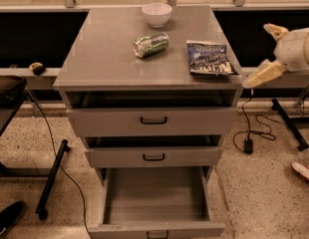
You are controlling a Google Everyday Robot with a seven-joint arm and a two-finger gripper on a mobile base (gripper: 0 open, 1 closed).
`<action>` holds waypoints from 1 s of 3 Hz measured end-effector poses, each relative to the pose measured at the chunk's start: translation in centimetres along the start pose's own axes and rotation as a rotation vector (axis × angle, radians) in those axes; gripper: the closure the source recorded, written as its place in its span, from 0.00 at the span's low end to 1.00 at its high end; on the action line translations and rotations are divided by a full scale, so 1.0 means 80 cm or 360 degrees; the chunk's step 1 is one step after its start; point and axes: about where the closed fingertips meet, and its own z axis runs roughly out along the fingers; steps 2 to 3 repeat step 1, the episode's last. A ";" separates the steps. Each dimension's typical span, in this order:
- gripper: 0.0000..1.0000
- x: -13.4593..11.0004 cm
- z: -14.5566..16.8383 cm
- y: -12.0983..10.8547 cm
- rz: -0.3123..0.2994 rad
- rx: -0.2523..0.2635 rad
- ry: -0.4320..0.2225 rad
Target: Pick blue chip bag from bottom drawer and place on counter
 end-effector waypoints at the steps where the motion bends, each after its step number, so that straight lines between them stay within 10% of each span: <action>1: 0.00 0.008 -0.003 0.009 -0.0007 -0.0044 0.0021; 3: 0.00 0.008 -0.003 0.009 -0.0007 -0.0044 0.0021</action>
Offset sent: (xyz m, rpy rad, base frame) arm 0.0000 0.0000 0.0000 0.0000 0.0000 0.0000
